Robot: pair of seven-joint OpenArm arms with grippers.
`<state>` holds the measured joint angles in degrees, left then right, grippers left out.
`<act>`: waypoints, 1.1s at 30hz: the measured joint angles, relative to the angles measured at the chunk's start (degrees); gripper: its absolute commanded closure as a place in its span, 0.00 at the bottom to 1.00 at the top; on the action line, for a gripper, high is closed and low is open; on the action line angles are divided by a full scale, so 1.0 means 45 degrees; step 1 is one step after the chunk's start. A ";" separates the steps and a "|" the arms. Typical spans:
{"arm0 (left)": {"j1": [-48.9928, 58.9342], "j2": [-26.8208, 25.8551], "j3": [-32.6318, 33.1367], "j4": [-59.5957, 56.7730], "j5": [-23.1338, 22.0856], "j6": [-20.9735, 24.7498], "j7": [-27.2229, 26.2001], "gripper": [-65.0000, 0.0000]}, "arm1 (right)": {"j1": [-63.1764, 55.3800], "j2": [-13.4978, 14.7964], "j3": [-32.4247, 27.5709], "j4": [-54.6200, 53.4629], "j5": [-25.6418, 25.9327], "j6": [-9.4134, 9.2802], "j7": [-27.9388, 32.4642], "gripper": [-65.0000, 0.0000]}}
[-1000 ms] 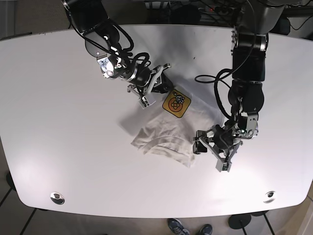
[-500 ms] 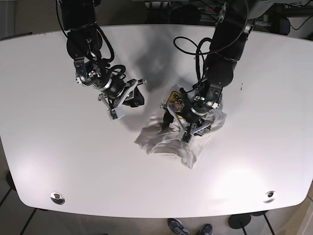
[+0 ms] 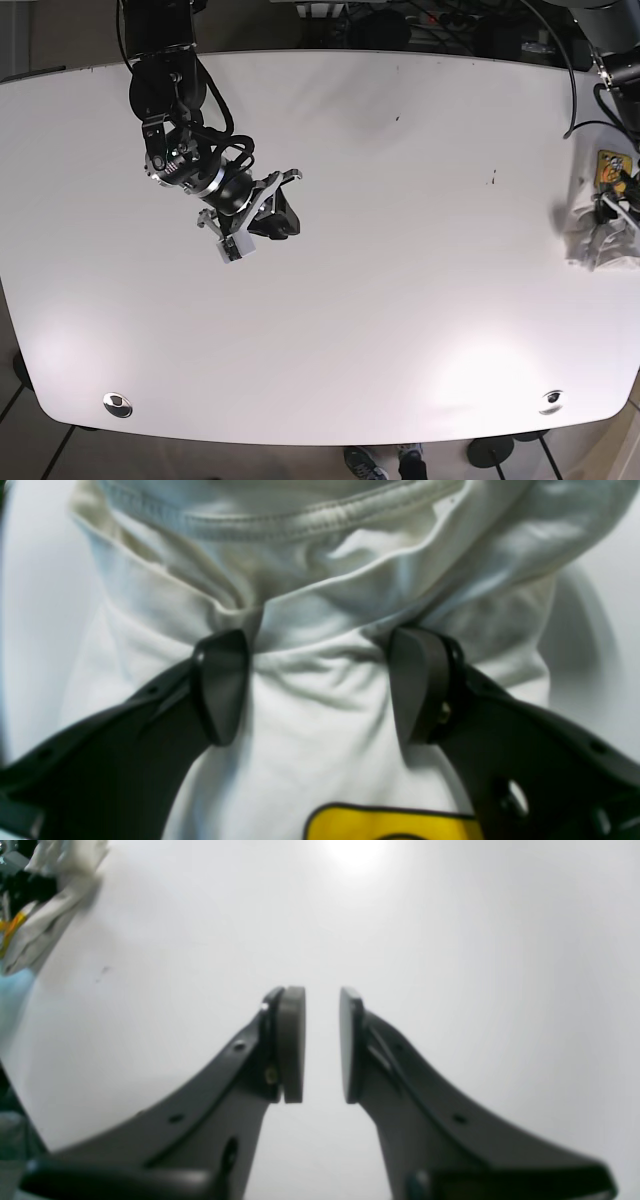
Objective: Fold the T-shirt properly
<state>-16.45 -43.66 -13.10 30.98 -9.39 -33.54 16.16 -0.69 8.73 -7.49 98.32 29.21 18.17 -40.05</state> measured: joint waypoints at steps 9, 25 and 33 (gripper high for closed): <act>0.1336 -0.2021 0.0015 -0.0053 0.0277 -0.1554 -0.0821 0.37 | 0.0015 0.0000 0.0005 0.0287 -0.0102 -0.0034 -0.0063 0.82; 0.2322 0.3298 0.0068 1.2755 0.0408 -0.1525 0.4119 0.37 | -0.1394 0.0636 0.1151 0.1865 -0.0146 -0.0053 -0.0112 0.81; 0.3628 0.7237 0.0641 1.5086 0.1579 -0.0515 0.4197 0.26 | -0.1928 0.0559 0.1224 0.1909 -0.0117 -0.0049 -0.0117 0.73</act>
<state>-0.12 -11.09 -10.22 98.87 -2.28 -35.86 35.05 -9.37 11.25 -1.98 106.91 28.69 17.96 -40.58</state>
